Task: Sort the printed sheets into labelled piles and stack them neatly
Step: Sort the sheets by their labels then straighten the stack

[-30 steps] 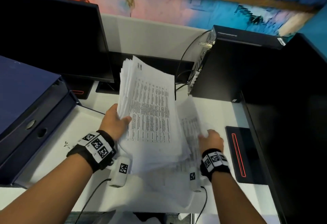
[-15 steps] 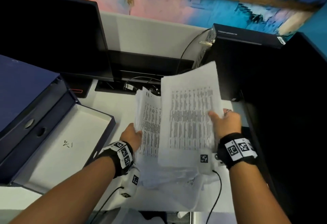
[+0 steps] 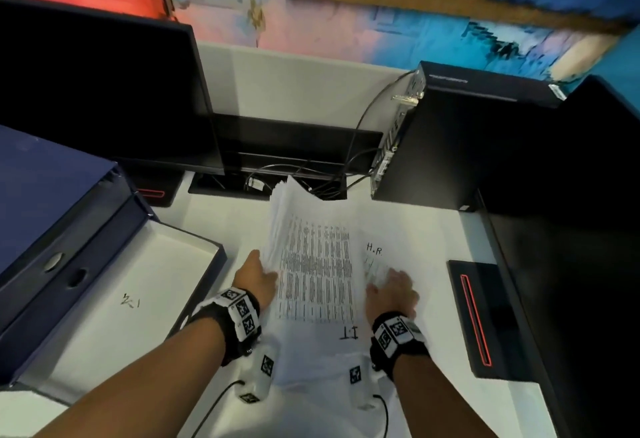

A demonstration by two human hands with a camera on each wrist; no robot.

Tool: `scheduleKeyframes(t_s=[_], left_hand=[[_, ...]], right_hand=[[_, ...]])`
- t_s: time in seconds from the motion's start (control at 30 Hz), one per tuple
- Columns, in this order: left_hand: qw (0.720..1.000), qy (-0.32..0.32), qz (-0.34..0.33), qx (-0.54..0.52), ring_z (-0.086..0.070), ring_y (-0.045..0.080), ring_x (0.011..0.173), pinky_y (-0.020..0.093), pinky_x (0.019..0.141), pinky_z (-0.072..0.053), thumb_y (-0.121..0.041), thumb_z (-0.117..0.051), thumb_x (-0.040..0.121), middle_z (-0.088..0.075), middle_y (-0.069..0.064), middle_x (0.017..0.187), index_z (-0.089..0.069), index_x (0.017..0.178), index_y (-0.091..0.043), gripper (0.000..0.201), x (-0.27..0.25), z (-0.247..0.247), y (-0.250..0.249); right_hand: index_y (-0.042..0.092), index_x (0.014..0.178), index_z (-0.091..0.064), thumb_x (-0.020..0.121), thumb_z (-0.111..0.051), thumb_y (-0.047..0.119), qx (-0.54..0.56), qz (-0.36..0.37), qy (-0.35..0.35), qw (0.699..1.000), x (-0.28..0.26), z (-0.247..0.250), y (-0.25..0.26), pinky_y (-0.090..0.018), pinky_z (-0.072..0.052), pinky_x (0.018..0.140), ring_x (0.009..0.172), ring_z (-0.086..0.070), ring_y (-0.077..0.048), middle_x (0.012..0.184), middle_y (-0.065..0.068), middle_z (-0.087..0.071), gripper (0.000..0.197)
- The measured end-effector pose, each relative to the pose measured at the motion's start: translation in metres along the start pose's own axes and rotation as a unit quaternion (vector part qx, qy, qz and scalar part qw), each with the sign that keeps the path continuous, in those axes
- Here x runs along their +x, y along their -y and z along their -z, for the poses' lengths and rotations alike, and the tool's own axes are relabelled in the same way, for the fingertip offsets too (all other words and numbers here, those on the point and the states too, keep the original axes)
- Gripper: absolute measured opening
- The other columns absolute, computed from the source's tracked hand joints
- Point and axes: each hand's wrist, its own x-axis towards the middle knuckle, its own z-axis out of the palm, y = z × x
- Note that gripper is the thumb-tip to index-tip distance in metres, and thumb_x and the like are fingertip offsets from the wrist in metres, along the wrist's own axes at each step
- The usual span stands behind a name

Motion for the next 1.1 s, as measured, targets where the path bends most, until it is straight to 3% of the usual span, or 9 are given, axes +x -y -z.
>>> scheduleKeyframes(t_s=[0.07, 0.13, 0.23, 0.37, 0.57, 0.77, 0.9, 1.03, 1.1], left_hand=[[0.999, -0.033, -0.031, -0.025, -0.061, 0.025, 0.087, 0.028, 0.074, -0.045, -0.007, -0.054, 0.097, -0.064, 0.008, 0.098, -0.05, 0.111, -0.014, 0.016, -0.005, 0.009, -0.003], [0.996, -0.06, -0.06, -0.04, -0.063, 0.025, 0.079, 0.029, 0.069, -0.047, -0.007, -0.055, 0.097, -0.064, 0.006, 0.088, -0.051, 0.104, -0.013, 0.01, -0.009, 0.021, -0.01], [0.99, -0.083, -0.098, -0.061, -0.058, 0.019, 0.07, 0.024, 0.057, -0.04, -0.007, -0.057, 0.096, -0.06, 0.005, 0.079, -0.052, 0.097, -0.011, 0.007, -0.016, 0.042, -0.024], [0.986, -0.079, -0.116, -0.092, -0.056, 0.014, 0.076, 0.029, 0.077, -0.041, -0.004, -0.058, 0.096, -0.06, -0.001, 0.085, -0.054, 0.104, -0.011, 0.012, -0.023, 0.052, -0.032], [0.987, -0.055, -0.1, -0.113, -0.062, 0.024, 0.092, 0.035, 0.086, -0.048, -0.006, -0.058, 0.096, -0.067, 0.007, 0.099, -0.056, 0.112, -0.013, 0.017, -0.024, 0.056, -0.026], [0.988, -0.053, -0.09, -0.112, -0.064, 0.028, 0.104, 0.049, 0.098, -0.049, -0.01, -0.059, 0.096, -0.068, 0.008, 0.108, -0.055, 0.118, -0.014, 0.023, -0.019, 0.059, -0.019], [0.986, -0.053, -0.087, -0.136, -0.064, 0.025, 0.104, 0.044, 0.098, -0.049, -0.006, -0.057, 0.097, -0.069, 0.004, 0.107, -0.057, 0.117, -0.016, 0.022, -0.022, 0.06, -0.014], [0.984, -0.059, -0.073, -0.15, -0.061, 0.032, 0.112, 0.047, 0.102, -0.047, -0.008, -0.058, 0.097, -0.066, 0.014, 0.117, -0.054, 0.124, -0.011, 0.028, -0.025, 0.063, -0.011], [0.983, -0.065, -0.066, -0.159, -0.057, 0.037, 0.117, 0.045, 0.103, -0.045, -0.008, -0.058, 0.097, -0.061, 0.021, 0.122, -0.052, 0.126, -0.007, 0.029, -0.027, 0.062, -0.01]], right_hand=[[0.016, 0.15, -0.027, 0.086, -0.064, 0.041, -0.018, -0.127, -0.016, 0.992, 0.001, 0.009, -0.015, -0.05, -0.032, 0.108, 0.134, -0.028, -0.033, 0.155, -0.005, -0.021, 0.078], [0.015, 0.152, -0.022, 0.078, -0.071, 0.047, -0.006, -0.18, -0.001, 0.984, 0.002, 0.011, -0.027, -0.052, -0.033, 0.107, 0.132, -0.03, -0.034, 0.152, -0.009, -0.025, 0.094], [0.016, 0.151, -0.021, 0.082, -0.069, 0.038, -0.015, -0.155, -0.036, 0.987, 0.007, 0.007, -0.034, -0.05, -0.036, 0.105, 0.129, -0.036, -0.034, 0.149, -0.007, -0.033, 0.087], [0.017, 0.154, -0.018, 0.089, -0.063, 0.026, -0.023, -0.044, -0.027, 0.998, 0.013, 0.007, -0.027, -0.047, -0.036, 0.108, 0.133, -0.033, -0.031, 0.155, 0.001, -0.028, 0.079], [0.009, 0.154, -0.009, 0.067, -0.078, 0.057, -0.025, -0.118, 0.001, 0.993, -0.001, -0.005, -0.014, -0.049, -0.032, 0.109, 0.135, -0.03, -0.034, 0.152, -0.012, -0.026, 0.121], [0.005, 0.153, -0.001, 0.075, -0.079, 0.037, -0.012, -0.057, -0.03, 0.998, -0.004, -0.013, -0.002, -0.045, -0.034, 0.111, 0.133, -0.035, -0.034, 0.148, -0.015, -0.033, 0.115], [0.001, 0.152, 0.008, 0.078, -0.077, 0.037, 0.016, -0.078, 0.002, 0.997, -0.004, -0.023, -0.001, -0.042, -0.032, 0.112, 0.135, -0.035, -0.035, 0.151, -0.018, -0.029, 0.119], [0.011, 0.154, -0.005, 0.083, -0.073, 0.015, 0.123, -0.107, 0.022, 0.986, -0.004, -0.021, 0.004, -0.044, -0.046, 0.103, 0.124, -0.053, -0.038, 0.14, -0.02, -0.048, 0.098], [0.01, 0.147, -0.027, 0.084, -0.068, 0.009, 0.154, -0.093, 0.014, 0.984, -0.007, -0.013, 0.004, -0.041, -0.052, 0.096, 0.113, -0.061, -0.036, 0.13, -0.02, -0.059, 0.075]])
